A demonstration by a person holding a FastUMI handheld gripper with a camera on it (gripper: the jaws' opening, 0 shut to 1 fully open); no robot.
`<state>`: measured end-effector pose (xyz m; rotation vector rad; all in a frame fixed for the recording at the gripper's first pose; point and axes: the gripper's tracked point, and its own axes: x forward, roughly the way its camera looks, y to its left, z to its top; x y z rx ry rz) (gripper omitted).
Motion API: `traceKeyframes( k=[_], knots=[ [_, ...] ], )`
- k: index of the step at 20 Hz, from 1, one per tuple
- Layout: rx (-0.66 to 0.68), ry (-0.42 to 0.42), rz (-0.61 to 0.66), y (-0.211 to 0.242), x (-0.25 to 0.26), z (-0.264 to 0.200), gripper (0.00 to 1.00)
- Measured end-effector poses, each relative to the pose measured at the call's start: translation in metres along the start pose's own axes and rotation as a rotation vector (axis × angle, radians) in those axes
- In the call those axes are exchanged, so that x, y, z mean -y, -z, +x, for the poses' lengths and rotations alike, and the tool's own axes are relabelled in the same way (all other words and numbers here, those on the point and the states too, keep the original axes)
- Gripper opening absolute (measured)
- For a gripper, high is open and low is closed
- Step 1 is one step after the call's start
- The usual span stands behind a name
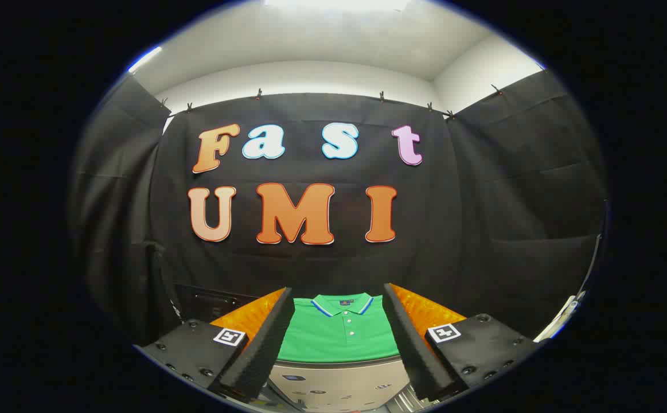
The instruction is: Put the clothes into the washing machine and then close the washing machine lid.
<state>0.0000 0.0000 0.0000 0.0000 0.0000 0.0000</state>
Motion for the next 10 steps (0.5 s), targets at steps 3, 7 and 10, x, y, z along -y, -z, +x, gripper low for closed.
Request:
traceKeyframes(
  k=[3, 7, 10],
  knots=[
    [0.004, 0.004, -0.006, -0.001, -0.001, 0.003, 0.99],
    [0.003, -0.005, -0.015, -0.003, -0.008, 0.004, 0.99],
    [0.003, -0.007, -0.026, -0.008, -0.012, 0.009, 0.99]
  ],
)
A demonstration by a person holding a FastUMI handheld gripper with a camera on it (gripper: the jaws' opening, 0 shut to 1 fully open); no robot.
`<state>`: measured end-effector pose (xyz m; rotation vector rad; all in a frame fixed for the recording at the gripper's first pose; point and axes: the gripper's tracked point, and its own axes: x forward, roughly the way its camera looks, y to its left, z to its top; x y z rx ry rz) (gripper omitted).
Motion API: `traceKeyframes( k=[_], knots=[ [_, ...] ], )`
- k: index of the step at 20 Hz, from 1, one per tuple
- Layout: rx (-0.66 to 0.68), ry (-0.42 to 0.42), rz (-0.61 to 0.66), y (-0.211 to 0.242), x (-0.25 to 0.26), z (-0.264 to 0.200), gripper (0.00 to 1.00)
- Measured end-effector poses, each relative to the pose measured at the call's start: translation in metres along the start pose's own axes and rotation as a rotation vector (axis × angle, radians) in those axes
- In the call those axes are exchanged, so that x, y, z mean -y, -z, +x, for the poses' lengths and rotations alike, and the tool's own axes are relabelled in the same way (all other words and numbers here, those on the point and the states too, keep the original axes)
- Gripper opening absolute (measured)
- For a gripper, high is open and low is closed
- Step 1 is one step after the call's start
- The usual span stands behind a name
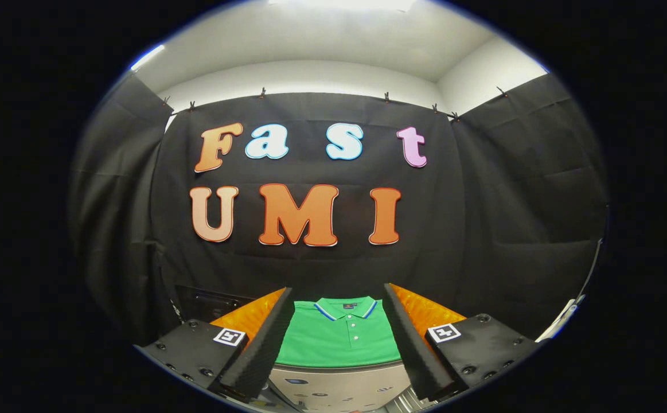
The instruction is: Put the clothes into the washing machine and then close the washing machine lid.
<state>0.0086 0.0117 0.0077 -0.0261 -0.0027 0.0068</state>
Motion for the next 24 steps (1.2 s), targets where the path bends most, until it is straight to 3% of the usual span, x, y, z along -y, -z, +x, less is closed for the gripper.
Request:
traceKeyframes(
  k=[14, 24],
  knots=[
    [-0.024, -0.014, -0.004, 0.009, -0.005, 0.019, 1.0],
    [-0.108, -0.02, 0.017, 0.05, 0.011, 0.077, 1.0]
  ],
)
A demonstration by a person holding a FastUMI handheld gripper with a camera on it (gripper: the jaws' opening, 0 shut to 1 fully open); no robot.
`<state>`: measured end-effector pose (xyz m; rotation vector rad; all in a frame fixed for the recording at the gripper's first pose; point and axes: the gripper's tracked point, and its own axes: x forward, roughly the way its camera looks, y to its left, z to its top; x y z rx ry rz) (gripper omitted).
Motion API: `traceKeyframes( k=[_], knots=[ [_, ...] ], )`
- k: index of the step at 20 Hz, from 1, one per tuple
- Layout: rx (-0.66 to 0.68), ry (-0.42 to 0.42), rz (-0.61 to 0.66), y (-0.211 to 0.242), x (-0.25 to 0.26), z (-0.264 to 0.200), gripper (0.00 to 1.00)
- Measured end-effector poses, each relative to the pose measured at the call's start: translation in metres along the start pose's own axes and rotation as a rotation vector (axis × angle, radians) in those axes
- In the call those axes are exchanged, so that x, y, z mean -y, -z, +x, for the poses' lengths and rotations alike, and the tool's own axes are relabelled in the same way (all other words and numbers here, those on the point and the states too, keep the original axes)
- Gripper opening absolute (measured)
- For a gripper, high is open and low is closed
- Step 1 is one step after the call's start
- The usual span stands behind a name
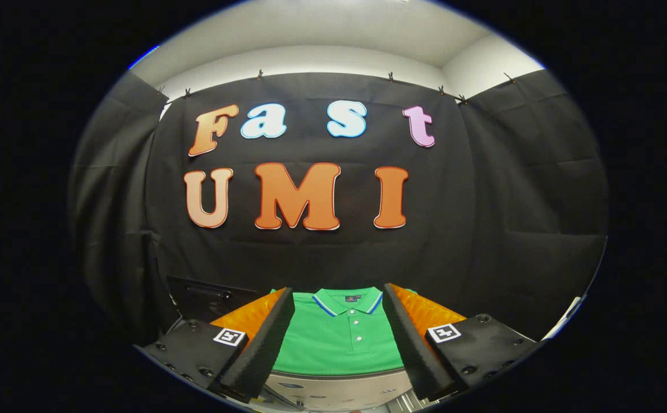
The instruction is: Put the clothes into the washing machine and then close the washing machine lid.
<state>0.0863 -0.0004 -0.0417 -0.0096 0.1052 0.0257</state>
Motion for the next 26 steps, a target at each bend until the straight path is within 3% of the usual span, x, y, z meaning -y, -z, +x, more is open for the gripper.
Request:
traceKeyframes(
  k=[14, 20, 26],
  knots=[
    [-0.303, -0.008, 0.009, 0.088, 0.035, 0.153, 1.0],
    [-0.532, 0.012, 0.021, 0.146, 0.044, 0.175, 1.0],
    [-0.656, 0.03, 0.054, 0.164, 0.051, 0.183, 1.0]
  ],
)
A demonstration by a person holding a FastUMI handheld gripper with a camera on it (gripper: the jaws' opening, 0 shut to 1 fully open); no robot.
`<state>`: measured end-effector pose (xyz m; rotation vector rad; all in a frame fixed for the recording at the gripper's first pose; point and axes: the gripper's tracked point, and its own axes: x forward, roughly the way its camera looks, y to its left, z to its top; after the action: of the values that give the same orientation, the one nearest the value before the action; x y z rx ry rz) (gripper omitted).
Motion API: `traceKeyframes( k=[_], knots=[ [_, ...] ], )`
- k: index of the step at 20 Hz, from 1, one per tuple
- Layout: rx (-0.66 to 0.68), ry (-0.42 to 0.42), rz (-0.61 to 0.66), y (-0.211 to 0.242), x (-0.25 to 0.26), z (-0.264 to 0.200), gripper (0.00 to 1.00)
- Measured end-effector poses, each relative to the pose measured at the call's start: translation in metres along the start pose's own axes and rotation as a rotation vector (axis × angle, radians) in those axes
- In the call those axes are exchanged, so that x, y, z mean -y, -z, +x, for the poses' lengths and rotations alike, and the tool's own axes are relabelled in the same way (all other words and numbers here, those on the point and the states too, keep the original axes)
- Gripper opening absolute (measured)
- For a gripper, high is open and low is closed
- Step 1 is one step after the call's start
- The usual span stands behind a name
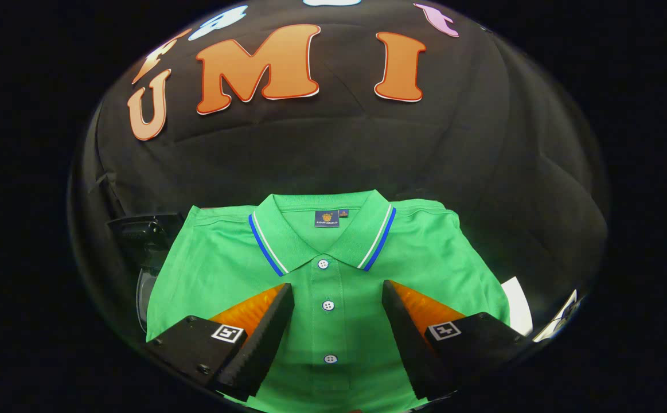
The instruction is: Put the clothes into the washing machine and then close the washing machine lid.
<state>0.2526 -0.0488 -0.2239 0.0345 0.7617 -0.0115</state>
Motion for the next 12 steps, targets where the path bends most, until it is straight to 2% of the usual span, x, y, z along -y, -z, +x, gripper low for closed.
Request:
traceKeyframes(
  k=[2, 6, 11, 12],
  knots=[
    [-0.042, -0.016, 0.015, 0.0012, 0.0, -0.0003, 1.0],
    [-0.145, 0.009, 0.009, 0.0032, -0.0016, 0.0008, 1.0],
    [-0.18, 0.007, 0.006, 0.0025, -0.0029, 0.0022, 1.0],
    [-0.189, 0.009, 0.003, 0.0028, -0.003, 0.0024, 0.96]
  ],
)
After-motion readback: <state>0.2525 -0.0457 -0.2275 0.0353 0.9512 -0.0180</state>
